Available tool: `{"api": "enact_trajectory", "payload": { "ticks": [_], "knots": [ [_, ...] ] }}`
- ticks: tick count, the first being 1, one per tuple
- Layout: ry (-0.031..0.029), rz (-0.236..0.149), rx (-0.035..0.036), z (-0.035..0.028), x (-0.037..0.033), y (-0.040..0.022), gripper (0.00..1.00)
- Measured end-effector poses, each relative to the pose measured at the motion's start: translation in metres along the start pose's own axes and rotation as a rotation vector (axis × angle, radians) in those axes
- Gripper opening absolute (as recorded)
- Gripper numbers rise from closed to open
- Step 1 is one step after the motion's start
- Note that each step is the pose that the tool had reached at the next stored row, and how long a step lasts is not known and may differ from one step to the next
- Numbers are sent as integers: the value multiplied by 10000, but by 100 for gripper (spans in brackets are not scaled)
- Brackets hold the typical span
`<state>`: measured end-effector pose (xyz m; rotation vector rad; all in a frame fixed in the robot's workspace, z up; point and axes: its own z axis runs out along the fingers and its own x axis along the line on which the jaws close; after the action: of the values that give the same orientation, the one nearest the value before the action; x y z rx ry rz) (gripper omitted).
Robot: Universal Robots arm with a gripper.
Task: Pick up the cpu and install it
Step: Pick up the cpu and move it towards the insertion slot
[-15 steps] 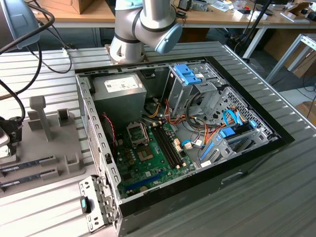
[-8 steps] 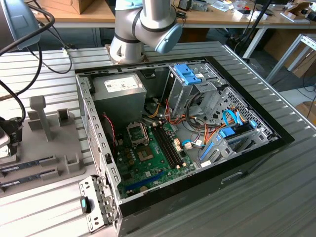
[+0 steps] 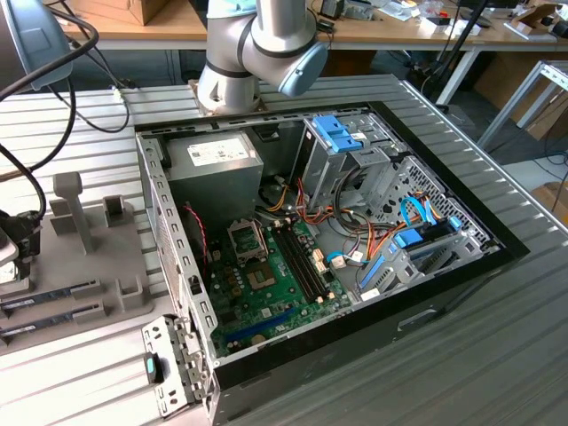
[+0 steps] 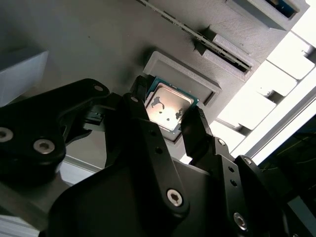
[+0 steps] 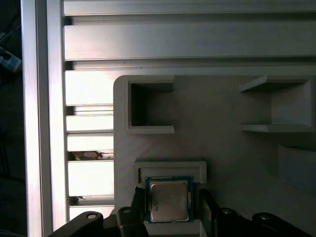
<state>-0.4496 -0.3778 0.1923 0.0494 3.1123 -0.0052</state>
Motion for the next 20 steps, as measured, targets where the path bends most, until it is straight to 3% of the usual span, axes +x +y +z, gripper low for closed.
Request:
{"api": "enact_trajectory", "payload": {
  "ticks": [3,4,14,20],
  "knots": [
    [1,0,0,0,0,0,54],
    [1,0,1,0,0,0,47],
    [-2,0,-1,1,0,0,47],
    [0,0,1,-45,-1,0,47]
  ]
}}
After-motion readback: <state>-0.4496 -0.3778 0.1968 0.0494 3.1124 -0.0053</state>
